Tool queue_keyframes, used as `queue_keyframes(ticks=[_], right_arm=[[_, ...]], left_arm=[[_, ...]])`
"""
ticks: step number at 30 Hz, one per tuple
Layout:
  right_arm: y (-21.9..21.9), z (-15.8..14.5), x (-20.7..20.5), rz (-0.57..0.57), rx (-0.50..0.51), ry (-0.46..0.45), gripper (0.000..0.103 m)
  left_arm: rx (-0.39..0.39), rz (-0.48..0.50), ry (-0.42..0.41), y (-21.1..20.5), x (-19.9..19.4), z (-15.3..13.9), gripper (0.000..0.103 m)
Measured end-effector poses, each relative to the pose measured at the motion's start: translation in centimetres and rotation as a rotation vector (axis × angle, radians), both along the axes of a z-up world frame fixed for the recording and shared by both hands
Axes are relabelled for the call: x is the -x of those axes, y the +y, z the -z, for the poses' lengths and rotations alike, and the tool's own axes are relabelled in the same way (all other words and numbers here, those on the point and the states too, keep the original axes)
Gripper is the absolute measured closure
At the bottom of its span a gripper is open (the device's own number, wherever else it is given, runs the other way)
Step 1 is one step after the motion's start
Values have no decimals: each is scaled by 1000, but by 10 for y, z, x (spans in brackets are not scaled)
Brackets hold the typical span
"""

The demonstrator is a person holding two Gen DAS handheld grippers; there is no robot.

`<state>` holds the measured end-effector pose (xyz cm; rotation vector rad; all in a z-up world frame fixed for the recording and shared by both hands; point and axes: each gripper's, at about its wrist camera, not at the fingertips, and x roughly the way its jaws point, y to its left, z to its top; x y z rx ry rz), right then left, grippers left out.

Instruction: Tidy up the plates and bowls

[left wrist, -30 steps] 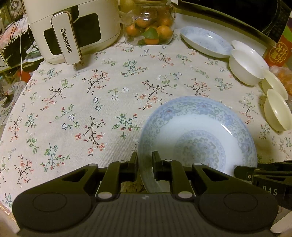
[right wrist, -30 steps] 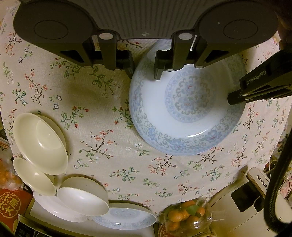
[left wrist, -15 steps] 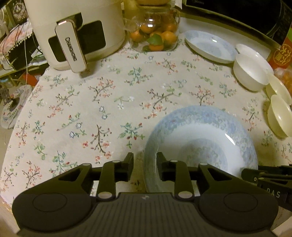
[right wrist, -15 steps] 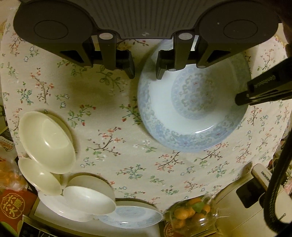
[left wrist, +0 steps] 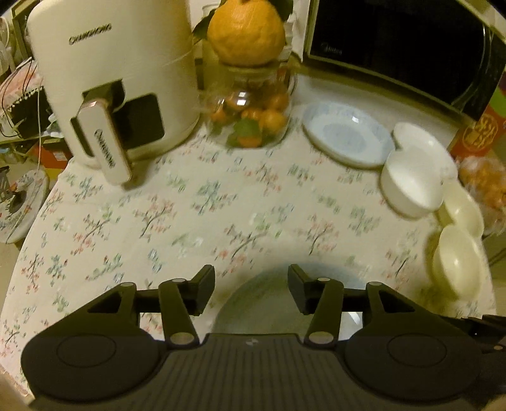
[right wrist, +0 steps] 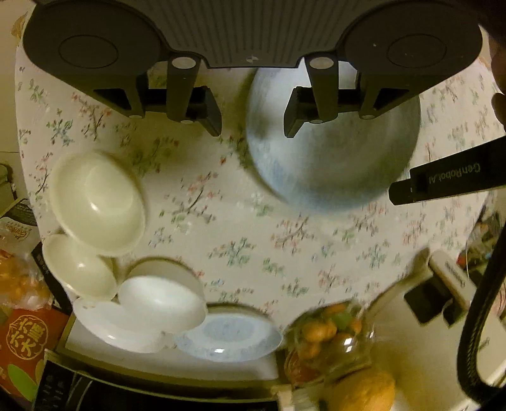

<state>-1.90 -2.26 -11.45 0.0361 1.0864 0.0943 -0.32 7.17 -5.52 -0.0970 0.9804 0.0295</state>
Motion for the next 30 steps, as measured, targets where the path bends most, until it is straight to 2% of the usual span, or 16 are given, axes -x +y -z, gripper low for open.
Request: queue_keyframes(ticks=[4, 6, 13, 17, 20, 24, 30], right_arm=[[-21, -18, -12, 48, -53, -41, 54], [-33, -27, -19, 72, -77, -63, 43], [-72, -43, -45, 174, -170, -120, 41], [-93, -48, -60, 218, -217, -144, 41], [-108, -48, -74, 262, -292, -164, 43], [-121, -43, -96, 308, -393, -175, 56], [-130, -46, -136, 308, -392, -234, 60]], left_arm=[[24, 10, -22, -9, -16, -9, 46], [41, 16, -28, -13, -25, -11, 43], [107, -15, -35, -20, -58, -2, 34], [131, -33, -57, -23, -80, 2, 32], [168, -55, -64, -26, -97, 6, 32], [257, -102, -44, -26, -119, 16, 34], [270, -134, -43, -29, -156, 32, 41]])
